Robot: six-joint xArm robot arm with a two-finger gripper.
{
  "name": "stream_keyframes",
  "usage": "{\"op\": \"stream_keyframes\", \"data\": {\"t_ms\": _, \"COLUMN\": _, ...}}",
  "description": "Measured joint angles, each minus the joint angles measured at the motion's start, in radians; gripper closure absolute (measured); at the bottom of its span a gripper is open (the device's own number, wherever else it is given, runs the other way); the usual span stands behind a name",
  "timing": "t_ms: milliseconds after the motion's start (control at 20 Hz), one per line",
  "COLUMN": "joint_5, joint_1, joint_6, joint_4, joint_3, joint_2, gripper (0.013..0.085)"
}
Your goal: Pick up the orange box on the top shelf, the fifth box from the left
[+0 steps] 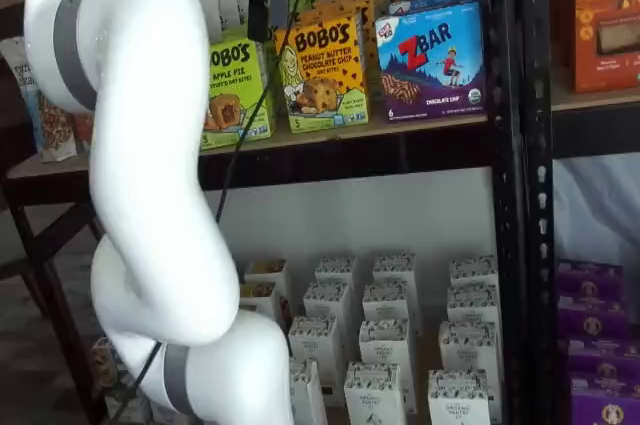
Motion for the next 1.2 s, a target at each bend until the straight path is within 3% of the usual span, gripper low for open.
{"op": "stream_keyframes", "data": {"t_ms": 150, "joint_5": -0.043, "joint_1": 0.018, "joint_6": 0.002, "joint_4": -0.035, "joint_3": 0.025, "joint_2": -0.02, "gripper": 0.013}}
{"op": "stream_keyframes", "data": {"t_ms": 550, "joint_5": -0.074, "joint_1": 0.021, "joint_6": 0.004, "joint_4": -0.032, "joint_3": 0.047, "joint_2": -0.031, "gripper": 0.013}}
{"op": "stream_keyframes", "data": {"t_ms": 950, "joint_5": -0.059, "joint_1": -0.014, "joint_6": -0.016, "joint_4": -0.007, "joint_3": 0.002, "joint_2": -0.001, "gripper": 0.013}}
{"op": "stream_keyframes", "data": {"t_ms": 1200, "joint_5": -0.112, "joint_1": -0.033, "joint_6": -0.035, "joint_4": -0.003, "joint_3": -0.009, "joint_2": 0.013, "gripper": 0.013}}
